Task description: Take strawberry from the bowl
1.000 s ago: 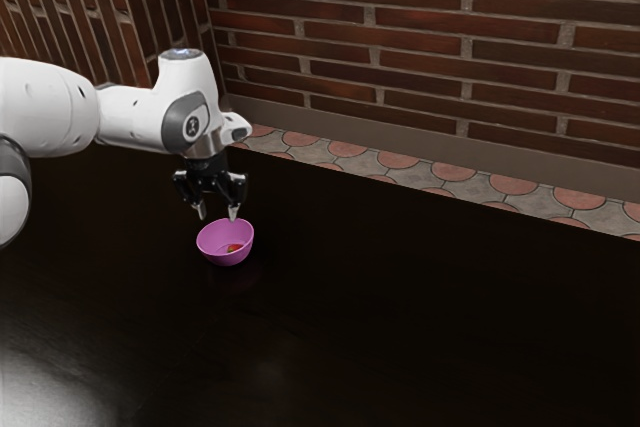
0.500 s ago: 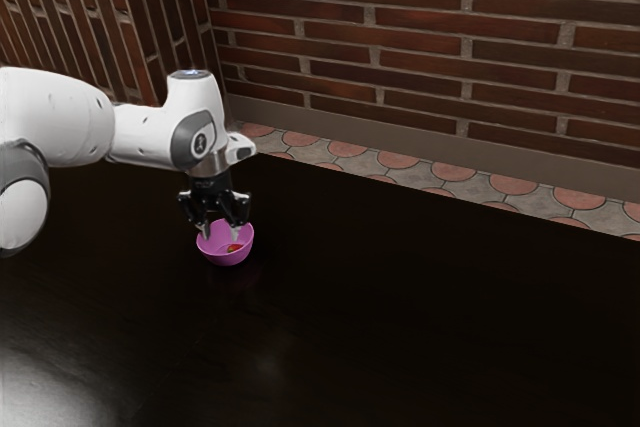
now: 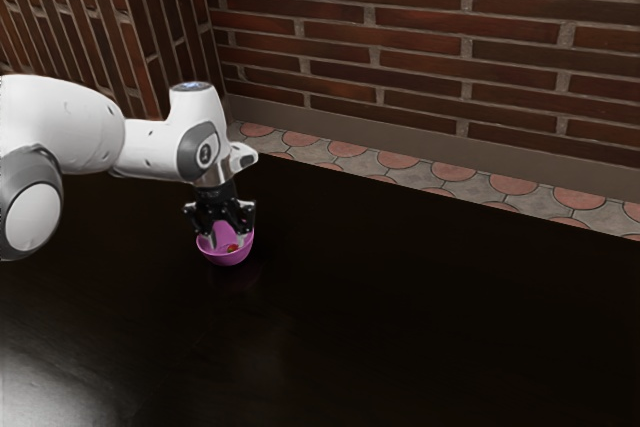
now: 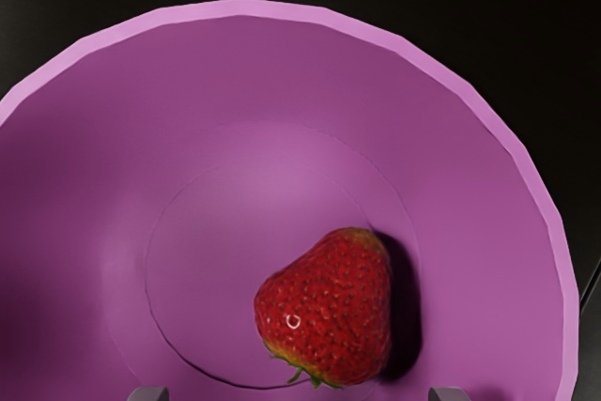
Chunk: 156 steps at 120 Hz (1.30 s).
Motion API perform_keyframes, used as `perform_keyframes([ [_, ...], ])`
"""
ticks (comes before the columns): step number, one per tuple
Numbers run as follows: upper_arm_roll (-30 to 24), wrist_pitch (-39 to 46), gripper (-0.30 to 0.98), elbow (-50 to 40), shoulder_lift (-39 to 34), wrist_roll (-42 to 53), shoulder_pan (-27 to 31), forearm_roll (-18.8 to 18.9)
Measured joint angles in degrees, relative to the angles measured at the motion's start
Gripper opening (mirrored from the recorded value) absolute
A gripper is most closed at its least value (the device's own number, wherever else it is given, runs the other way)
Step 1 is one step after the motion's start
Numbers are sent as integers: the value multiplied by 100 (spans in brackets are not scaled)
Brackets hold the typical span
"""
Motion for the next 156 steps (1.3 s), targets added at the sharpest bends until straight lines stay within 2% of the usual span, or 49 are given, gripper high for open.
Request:
perform_keyframes([
  [84, 0, 421, 25, -8, 218, -29, 0, -16],
  [156, 3, 571, 8, -9, 314, -70, -7, 67],
])
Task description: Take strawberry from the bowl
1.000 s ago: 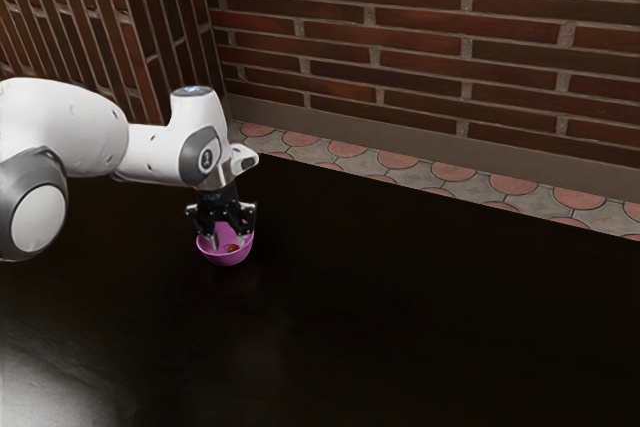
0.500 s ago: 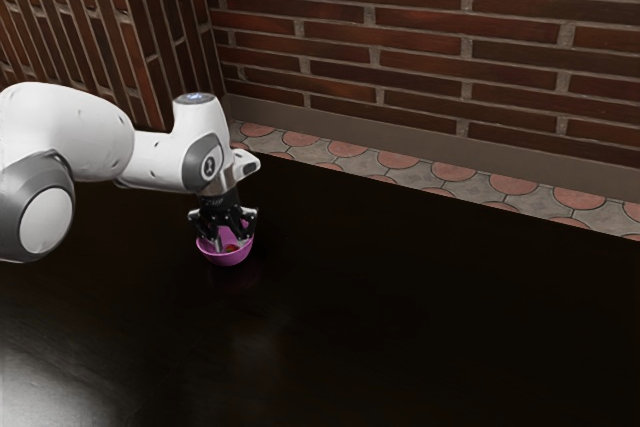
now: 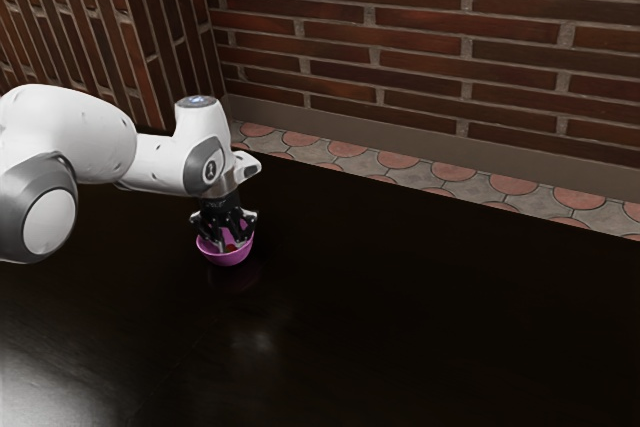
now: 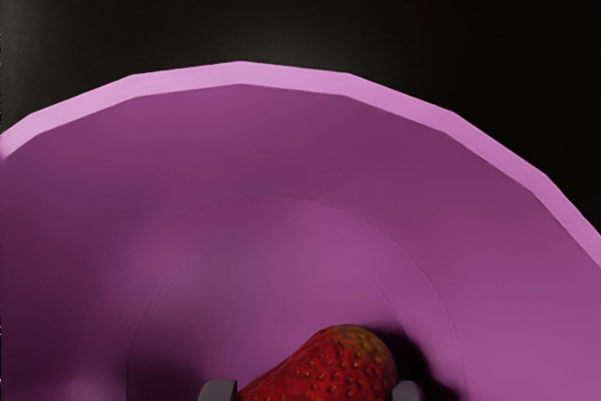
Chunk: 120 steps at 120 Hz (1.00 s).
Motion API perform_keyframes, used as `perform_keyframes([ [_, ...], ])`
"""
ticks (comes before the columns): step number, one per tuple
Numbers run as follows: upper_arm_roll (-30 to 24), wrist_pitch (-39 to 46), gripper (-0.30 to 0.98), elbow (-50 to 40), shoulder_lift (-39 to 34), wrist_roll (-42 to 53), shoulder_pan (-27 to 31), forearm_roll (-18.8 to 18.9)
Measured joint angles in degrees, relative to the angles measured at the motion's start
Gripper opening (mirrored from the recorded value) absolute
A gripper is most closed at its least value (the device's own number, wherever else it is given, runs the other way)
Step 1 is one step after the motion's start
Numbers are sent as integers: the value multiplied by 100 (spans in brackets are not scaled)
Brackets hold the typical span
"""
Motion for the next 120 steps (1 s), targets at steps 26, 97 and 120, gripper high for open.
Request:
perform_keyframes([
  [26, 0, 5, 2, 0, -9, -103, -1, 63],
  [97, -23, -726, -5, -69, -1281, -559, -240, 603],
  [120, -324, -673, -6, -26, -1083, -760, -839, 554],
])
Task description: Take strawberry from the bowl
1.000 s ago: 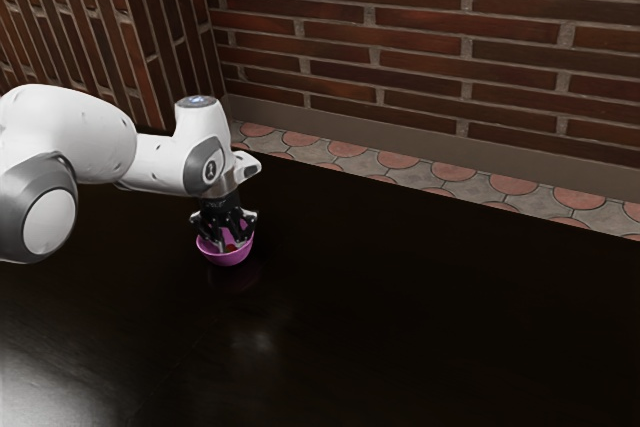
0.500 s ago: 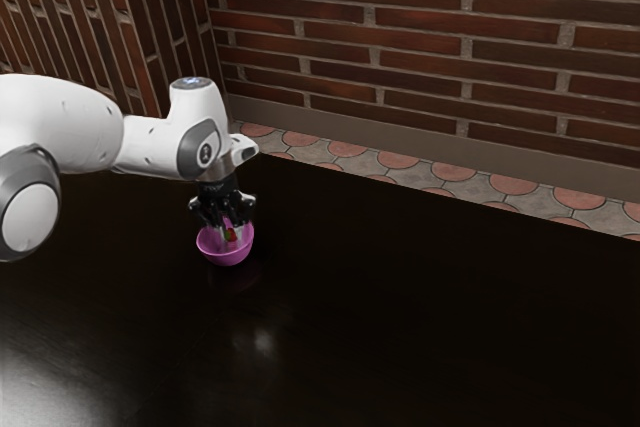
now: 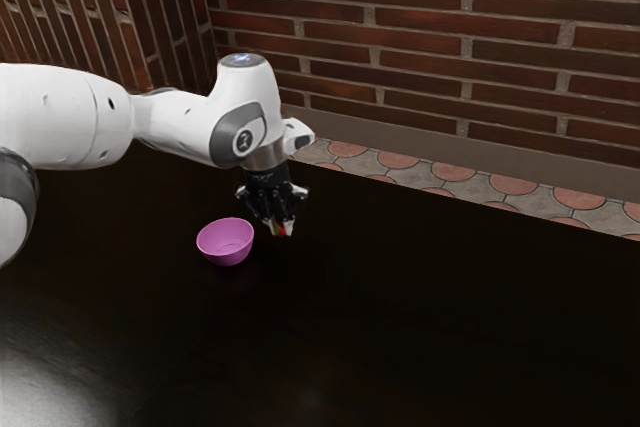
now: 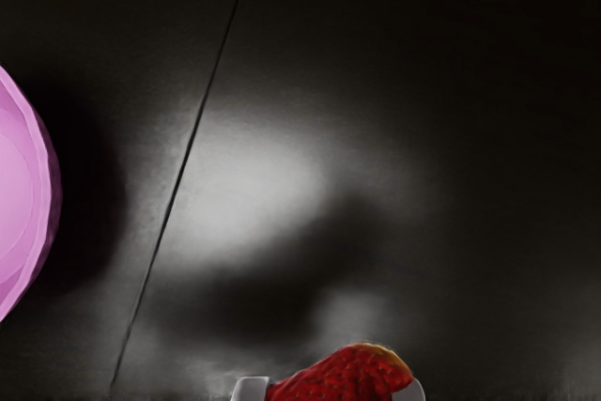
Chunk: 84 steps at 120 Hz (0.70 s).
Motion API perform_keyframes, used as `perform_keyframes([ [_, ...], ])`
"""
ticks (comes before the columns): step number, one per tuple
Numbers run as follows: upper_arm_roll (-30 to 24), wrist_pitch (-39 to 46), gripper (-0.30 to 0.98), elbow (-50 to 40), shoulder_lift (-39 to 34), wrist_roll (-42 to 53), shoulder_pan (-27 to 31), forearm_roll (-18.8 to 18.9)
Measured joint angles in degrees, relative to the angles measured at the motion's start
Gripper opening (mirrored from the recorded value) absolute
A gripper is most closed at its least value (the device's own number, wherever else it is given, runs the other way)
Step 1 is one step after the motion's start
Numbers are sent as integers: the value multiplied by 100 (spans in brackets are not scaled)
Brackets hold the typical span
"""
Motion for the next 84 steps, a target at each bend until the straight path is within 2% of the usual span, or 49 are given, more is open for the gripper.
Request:
perform_keyframes([
  [30, -58, 240, -7, 169, 674, -240, -304, -199],
  [54, -58, 322, 31, 175, 663, -309, -336, -427],
  [64, -58, 328, 43, 171, 531, -322, -348, -470],
  [76, -56, -17, 53, 243, -207, -349, -292, -383],
  [84, -247, -762, 57, 834, -787, -295, 257, -222],
])
